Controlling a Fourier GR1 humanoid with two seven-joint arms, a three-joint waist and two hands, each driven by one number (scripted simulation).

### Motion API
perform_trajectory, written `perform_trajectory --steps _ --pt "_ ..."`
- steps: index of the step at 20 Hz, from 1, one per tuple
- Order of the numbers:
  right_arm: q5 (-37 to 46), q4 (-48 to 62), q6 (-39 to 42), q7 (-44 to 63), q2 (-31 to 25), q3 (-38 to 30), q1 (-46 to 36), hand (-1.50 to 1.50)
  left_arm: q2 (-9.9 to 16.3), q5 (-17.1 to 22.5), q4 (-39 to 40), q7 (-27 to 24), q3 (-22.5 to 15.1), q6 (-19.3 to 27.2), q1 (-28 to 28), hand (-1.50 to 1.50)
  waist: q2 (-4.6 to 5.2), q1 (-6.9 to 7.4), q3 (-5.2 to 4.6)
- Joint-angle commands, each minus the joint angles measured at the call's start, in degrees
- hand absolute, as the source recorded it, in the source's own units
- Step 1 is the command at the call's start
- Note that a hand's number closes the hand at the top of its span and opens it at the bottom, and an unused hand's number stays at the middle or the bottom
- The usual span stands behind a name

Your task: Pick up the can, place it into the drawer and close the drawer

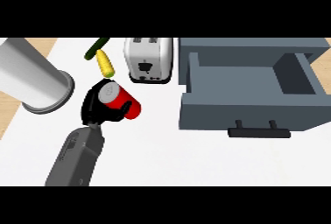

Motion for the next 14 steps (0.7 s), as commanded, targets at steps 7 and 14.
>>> perform_trajectory --steps 7,14 --pt "2.28 0.79 0.0 -2.02 0.46 1.47 -0.33 -1.5 -0.93 0.26 -28.11 20.41 -12.65 18.51 0.5 1.5 0.33 -0.76 -0.05" --pt "-0.88 -0.58 -2.25 2.85 -1.27 -0.73 -2.91 -1.5 -0.92 -2.71 -28.8 25.1 -16.37 26.33 -7.6 1.5 0.57 -1.25 -0.1"
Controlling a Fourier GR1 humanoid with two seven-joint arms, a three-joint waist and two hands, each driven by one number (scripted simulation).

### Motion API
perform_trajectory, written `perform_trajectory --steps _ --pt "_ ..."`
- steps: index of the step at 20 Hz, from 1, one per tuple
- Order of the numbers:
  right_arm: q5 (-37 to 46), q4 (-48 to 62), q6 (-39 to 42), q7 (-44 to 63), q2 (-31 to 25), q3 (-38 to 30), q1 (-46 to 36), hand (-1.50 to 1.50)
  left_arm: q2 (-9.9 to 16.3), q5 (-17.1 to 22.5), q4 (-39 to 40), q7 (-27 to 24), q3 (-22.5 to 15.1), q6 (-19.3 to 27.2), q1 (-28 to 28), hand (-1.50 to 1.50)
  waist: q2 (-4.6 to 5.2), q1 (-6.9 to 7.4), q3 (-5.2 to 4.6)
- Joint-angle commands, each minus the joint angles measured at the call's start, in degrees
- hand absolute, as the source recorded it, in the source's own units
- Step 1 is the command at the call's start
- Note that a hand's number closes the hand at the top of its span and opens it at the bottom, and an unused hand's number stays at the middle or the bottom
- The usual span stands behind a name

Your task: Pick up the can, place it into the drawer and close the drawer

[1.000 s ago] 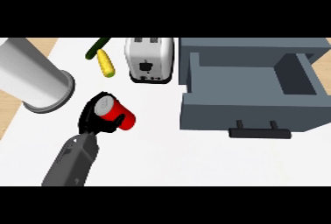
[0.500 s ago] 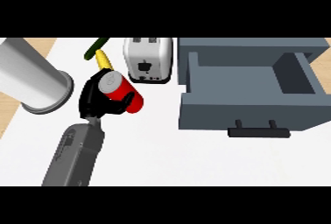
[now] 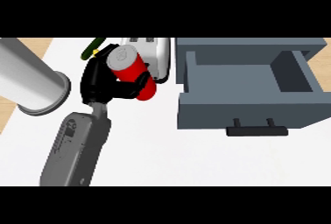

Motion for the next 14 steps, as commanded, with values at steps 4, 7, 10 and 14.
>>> perform_trajectory --steps 4,7,10,14 --pt "1.25 -1.4 -1.31 1.55 1.02 1.3 -1.07 -1.5 -0.43 -2.85 0.58 6.65 -1.76 7.09 -10.06 1.5 0.13 -0.31 -0.01" --pt "2.5 -0.08 -0.39 -0.55 1.05 2.72 -1.3 -1.5 -0.44 -2.41 3.07 8.41 -2.36 9.77 -15.7 1.5 0.13 -0.37 0.0" --pt "1.24 -0.29 0.2 0.18 1.06 2.1 0.0 -1.5 -0.44 -1.02 7.2 6.17 -4.75 11.99 -18.69 1.5 0.19 -0.81 -0.01" --pt "3.82 2.63 0.16 -0.6 0.74 2.14 -3.39 -1.5 -0.45 -0.09 7.46 10.88 -6.86 16.63 -23.35 1.5 0.18 -0.49 0.01"
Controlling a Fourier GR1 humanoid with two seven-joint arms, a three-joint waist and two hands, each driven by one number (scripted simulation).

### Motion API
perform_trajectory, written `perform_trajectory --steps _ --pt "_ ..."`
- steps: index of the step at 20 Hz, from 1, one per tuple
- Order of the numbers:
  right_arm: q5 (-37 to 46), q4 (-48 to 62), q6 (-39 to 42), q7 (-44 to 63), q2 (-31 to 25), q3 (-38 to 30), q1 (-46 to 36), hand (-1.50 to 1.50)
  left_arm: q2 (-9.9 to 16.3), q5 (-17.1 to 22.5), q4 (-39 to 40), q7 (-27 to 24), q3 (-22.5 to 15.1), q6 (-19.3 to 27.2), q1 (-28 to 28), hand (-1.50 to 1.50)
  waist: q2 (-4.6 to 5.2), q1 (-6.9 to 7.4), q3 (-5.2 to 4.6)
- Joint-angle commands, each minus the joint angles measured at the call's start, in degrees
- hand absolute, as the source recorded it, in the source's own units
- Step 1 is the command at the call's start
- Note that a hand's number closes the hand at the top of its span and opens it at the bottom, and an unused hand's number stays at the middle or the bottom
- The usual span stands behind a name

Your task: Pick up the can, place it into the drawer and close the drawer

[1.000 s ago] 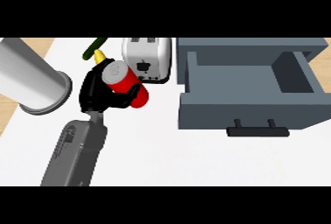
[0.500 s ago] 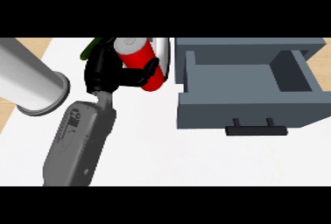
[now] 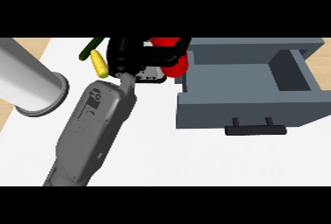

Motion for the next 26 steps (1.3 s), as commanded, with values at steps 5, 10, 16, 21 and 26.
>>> perform_trajectory --steps 5,10,16,21,26 --pt "2.58 1.34 -1.56 1.66 0.09 1.92 -4.33 -1.5 -0.07 4.97 12.38 -1.67 -2.68 5.98 -14.03 1.5 0.24 -0.55 0.01" --pt "-0.89 1.1 0.88 0.06 -1.43 -0.28 -0.98 -1.5 -0.07 8.22 17.75 -2.76 -6.6 9.81 -17.95 1.5 0.1 -1.01 0.03" --pt "0.05 0.8 1.18 -1.75 0.36 1.65 0.75 -1.5 -0.07 13.77 27.38 -7.51 -6.43 9.41 -25.06 1.5 0.3 -1.88 0.05" --pt "4.41 1.44 -0.1 -0.2 0.29 3.36 -3.48 -1.5 -0.07 20.83 30.64 -9.31 -12.9 13.46 -28.29 1.5 0.43 -2.22 0.07" --pt "2.13 2.05 -0.25 -0.12 -1.1 2.32 -4.56 -1.5 -0.07 25.3 37.7 -14.78 -12.99 10.32 -29.05 1.5 0.87 -3.18 0.1"
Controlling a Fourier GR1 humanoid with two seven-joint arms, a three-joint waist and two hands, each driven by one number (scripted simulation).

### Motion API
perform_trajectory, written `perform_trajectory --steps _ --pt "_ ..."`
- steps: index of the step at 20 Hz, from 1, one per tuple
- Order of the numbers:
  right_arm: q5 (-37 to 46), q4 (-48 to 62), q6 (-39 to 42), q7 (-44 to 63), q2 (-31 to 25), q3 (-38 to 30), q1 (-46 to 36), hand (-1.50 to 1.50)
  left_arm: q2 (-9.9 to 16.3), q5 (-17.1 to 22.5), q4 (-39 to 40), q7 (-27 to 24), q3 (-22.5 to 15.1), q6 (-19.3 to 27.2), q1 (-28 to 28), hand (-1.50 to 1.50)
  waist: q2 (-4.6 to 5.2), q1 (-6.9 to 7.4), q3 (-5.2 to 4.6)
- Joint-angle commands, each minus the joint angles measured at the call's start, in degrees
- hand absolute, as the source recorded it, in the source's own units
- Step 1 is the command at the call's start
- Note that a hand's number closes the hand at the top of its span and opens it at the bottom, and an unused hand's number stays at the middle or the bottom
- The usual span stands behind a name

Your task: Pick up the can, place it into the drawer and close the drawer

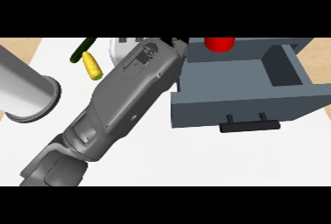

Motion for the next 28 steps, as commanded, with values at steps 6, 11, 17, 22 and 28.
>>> perform_trajectory --steps 6,11,17,22,28 --pt "-1.59 -0.54 -2.53 3.35 -1.5 0.26 -2.62 -1.5 0.0 7.55 8.96 -2.56 -4.75 1.2 -5.52 1.5 0.43 -1.07 0.03" --pt "-3.77 -3.09 -3.08 5.19 -2.61 -0.51 -2.35 -1.5 0.0 11.91 8.59 -3.05 -10.39 3.16 -3.3 1.5 0.24 -1.27 0.01" --pt "-0.76 -0.99 -1.26 3.37 -0.38 1.26 -2.23 -1.5 0.0 15.1 7.22 -4.73 -17.4 9.15 -2.43 -1.5 0.28 -1.82 0.07" --pt "-0.21 -3.64 -1.21 3.61 0.96 1.62 -0.65 -1.5 0.0 16.93 10.06 -6.06 -17.08 8.09 -2.22 -1.5 0.3 -1.43 0.03" --pt "1.88 -3.21 -3.93 5.08 -0.14 2.39 -4.57 -1.5 0.0 19.41 10.37 -8.1 -18.98 9.3 -1.96 -1.5 0.43 -1.04 0.02"
